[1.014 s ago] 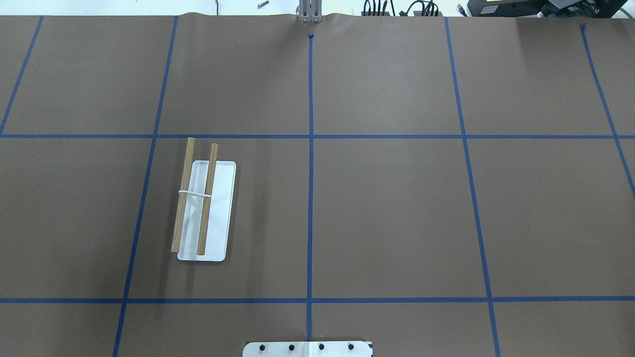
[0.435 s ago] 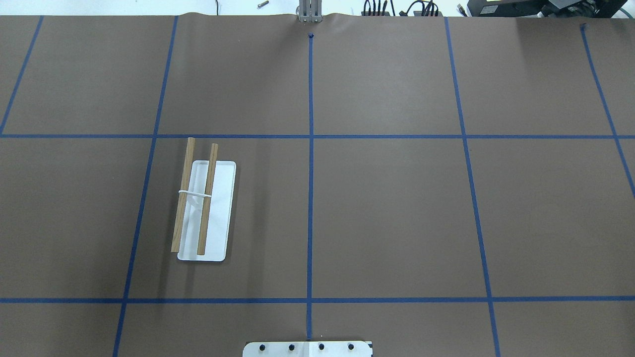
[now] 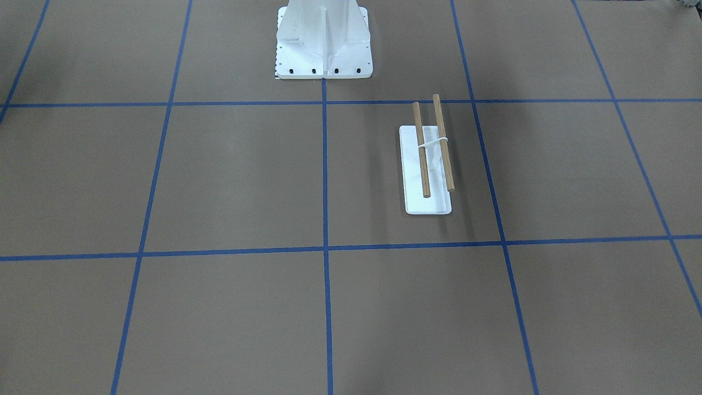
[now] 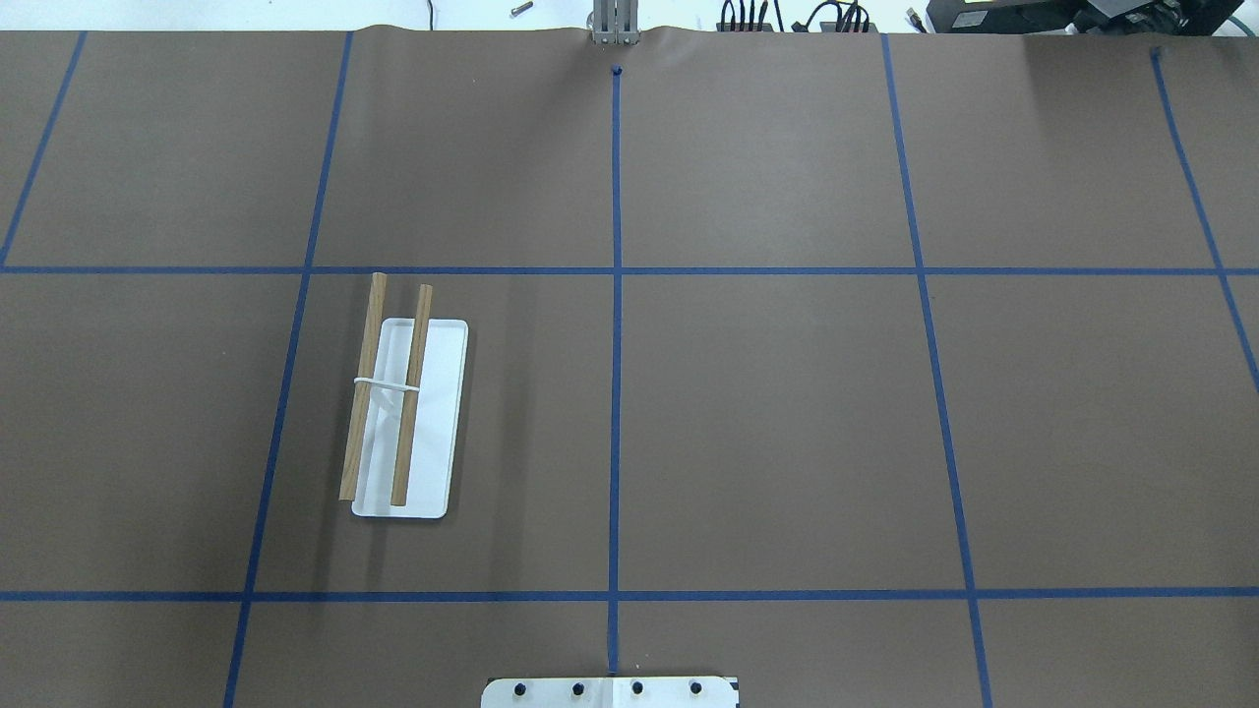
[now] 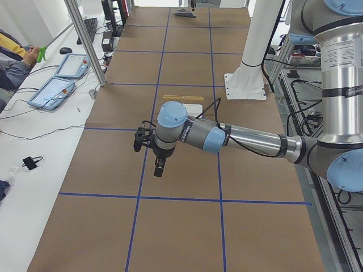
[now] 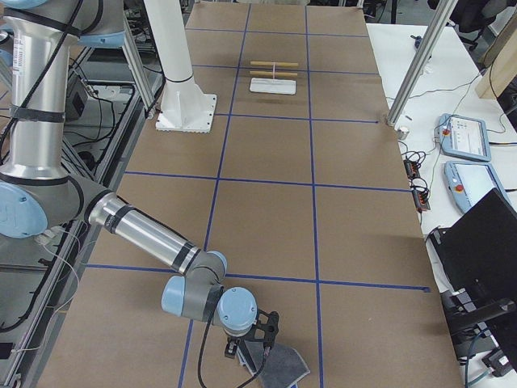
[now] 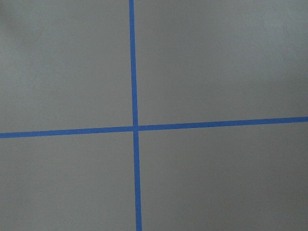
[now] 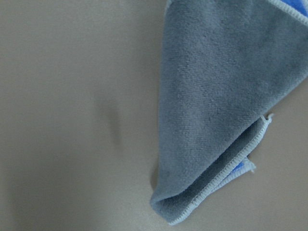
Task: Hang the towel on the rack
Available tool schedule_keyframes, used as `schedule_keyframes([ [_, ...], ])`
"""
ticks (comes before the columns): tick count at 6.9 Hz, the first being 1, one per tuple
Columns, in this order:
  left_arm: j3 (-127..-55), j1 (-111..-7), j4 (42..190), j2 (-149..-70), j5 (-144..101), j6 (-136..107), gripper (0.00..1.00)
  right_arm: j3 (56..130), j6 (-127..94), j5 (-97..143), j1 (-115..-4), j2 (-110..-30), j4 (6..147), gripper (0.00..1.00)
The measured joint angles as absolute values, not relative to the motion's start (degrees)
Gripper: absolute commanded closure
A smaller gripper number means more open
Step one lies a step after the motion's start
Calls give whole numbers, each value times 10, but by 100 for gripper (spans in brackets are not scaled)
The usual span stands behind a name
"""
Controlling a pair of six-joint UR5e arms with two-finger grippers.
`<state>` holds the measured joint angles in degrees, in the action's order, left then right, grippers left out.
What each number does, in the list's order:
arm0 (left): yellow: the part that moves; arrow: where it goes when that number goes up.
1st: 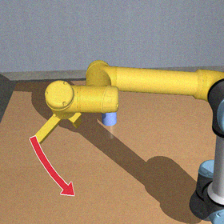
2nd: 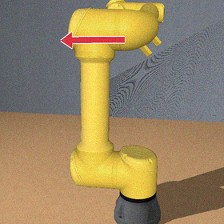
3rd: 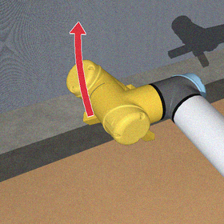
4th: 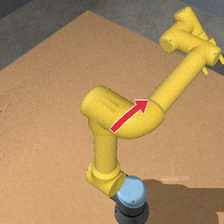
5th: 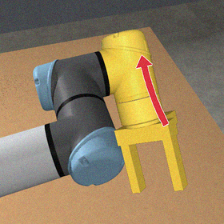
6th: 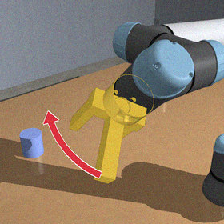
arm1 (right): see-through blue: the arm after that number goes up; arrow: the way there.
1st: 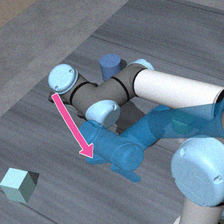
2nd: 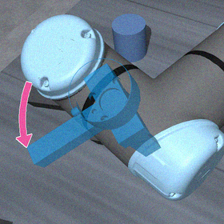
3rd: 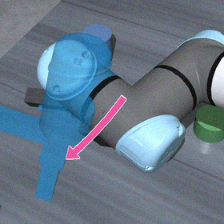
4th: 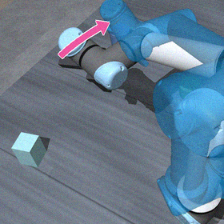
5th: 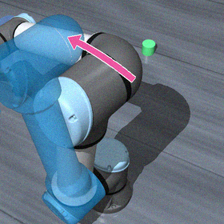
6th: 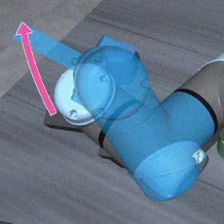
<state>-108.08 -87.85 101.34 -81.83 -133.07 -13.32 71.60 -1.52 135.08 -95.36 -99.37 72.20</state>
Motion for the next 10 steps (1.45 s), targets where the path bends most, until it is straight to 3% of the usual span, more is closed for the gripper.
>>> schedule_keyframes([
  [10,-1080,-879,1013,-818,-1331,-133,2,607,-43,1372,-952,-928,721,20],
])
